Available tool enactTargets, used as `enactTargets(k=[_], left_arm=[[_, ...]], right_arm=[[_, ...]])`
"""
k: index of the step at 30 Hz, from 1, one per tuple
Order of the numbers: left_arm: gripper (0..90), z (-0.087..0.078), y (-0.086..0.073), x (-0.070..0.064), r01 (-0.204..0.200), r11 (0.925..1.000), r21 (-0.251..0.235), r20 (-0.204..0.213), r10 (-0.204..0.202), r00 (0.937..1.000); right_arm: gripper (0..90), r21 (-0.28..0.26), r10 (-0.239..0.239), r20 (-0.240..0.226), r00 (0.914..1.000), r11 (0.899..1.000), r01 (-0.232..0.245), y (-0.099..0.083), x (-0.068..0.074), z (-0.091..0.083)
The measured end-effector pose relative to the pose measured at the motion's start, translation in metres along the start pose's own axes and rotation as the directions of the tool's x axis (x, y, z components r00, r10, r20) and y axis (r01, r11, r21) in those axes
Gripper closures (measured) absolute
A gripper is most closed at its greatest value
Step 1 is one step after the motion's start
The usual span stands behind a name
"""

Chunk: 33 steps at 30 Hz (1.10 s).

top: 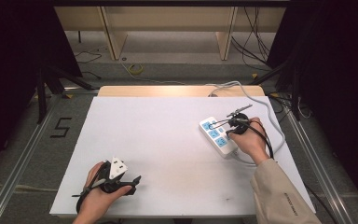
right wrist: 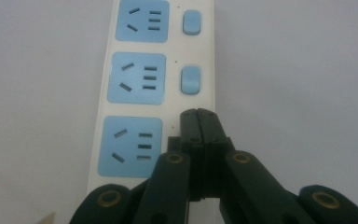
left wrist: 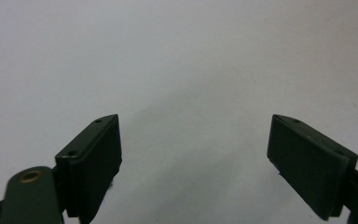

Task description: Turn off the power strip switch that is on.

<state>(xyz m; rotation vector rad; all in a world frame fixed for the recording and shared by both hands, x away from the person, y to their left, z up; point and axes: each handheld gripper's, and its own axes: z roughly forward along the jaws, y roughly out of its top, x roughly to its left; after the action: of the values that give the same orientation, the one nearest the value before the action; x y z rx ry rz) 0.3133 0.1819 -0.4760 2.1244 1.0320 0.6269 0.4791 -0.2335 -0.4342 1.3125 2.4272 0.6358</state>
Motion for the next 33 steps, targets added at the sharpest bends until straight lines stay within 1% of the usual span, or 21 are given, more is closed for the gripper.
enactTargets(k=[3, 16, 26, 33], left_arm=[[17.5, 0.0004, 0.0001, -0.0003, 0.001, 1.0, 0.001, 0.002, -0.001, 1.0], [17.5, 0.0005, 0.0002, -0.0006, 0.0, 1.0, 0.0, 0.002, 0.0, 1.0], [17.5, 0.0005, 0.0003, -0.0005, 0.001, 1.0, 0.0, 0.002, -0.001, 1.0], [17.5, 0.0004, 0.0003, -0.0007, 0.0, 1.0, -0.001, 0.002, 0.0, 1.0]], right_arm=[[90.0, -0.002, -0.001, 0.001, 1.0, 1.0, 0.001, 0.0008, 0.0006, 0.0004], [90.0, 0.021, -0.009, 0.003, 1.0, 1.0, 0.009, 0.0029, 0.0017, 0.0061], [90.0, 0.04, -0.015, 0.008, 0.9999, 0.999, 0.014, 0.0047, 0.0022, 0.0057], [90.0, 0.048, -0.009, 0.012, 0.9999, 0.999, 0.009, 0.0049, 0.0027, 0.0057]])
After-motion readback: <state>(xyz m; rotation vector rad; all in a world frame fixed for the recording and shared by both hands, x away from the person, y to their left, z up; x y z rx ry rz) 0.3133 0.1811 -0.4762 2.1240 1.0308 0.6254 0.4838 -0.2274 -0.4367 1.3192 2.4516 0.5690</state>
